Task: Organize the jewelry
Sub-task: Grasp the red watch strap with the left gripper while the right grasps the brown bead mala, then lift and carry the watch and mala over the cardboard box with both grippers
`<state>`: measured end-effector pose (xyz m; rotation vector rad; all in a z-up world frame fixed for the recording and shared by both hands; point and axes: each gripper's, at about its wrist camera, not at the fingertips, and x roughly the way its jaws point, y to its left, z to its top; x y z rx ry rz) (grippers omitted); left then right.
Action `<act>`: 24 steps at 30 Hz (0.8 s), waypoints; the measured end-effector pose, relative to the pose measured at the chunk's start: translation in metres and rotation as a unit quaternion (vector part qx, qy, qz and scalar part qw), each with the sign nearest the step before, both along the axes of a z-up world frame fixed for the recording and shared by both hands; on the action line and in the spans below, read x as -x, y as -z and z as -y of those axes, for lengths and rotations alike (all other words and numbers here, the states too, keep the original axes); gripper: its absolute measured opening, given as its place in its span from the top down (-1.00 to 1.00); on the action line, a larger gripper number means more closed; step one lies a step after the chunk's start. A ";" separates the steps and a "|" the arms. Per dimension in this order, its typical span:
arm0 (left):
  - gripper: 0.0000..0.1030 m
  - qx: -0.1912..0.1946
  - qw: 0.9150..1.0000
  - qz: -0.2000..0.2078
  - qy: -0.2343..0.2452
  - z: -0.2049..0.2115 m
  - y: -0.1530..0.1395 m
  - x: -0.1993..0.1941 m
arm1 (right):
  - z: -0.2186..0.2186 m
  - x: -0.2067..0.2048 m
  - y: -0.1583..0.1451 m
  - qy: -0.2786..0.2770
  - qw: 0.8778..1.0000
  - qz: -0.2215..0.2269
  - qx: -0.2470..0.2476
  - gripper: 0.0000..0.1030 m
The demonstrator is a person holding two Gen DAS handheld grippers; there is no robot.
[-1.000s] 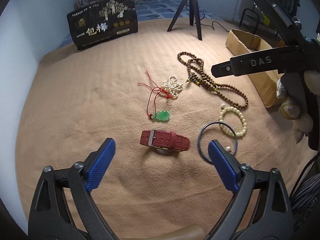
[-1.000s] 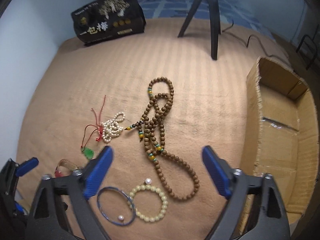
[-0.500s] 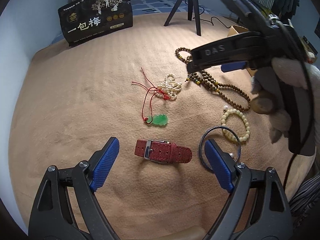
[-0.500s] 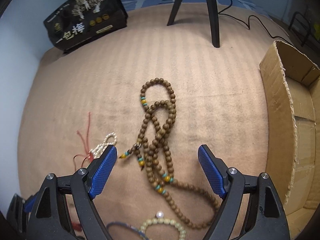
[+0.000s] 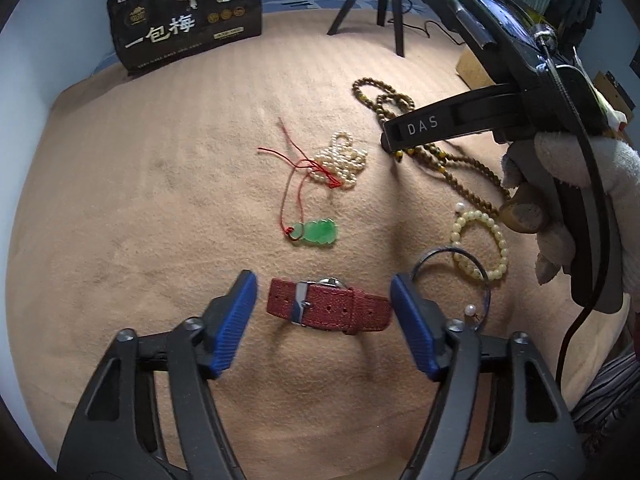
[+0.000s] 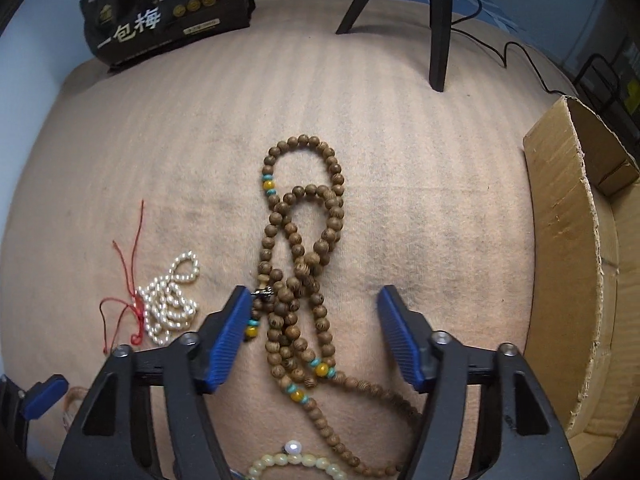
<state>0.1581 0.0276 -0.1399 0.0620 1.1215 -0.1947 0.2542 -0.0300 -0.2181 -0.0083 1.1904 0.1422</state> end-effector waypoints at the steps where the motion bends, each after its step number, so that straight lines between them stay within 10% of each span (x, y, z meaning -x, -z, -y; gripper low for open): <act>1: -0.27 -0.004 1.000 0.001 0.002 0.001 0.000 0.001 | -0.001 0.005 0.001 -0.002 1.000 0.001 0.001 0.01; 6: -0.25 -0.010 1.000 0.007 0.009 0.002 0.000 0.003 | 0.005 0.010 -0.001 -0.008 1.000 -0.005 -0.027 0.66; 24: -0.21 0.000 1.000 0.029 -0.008 -0.007 -0.015 0.008 | 0.022 0.043 -0.047 -0.026 0.996 0.037 -0.072 0.80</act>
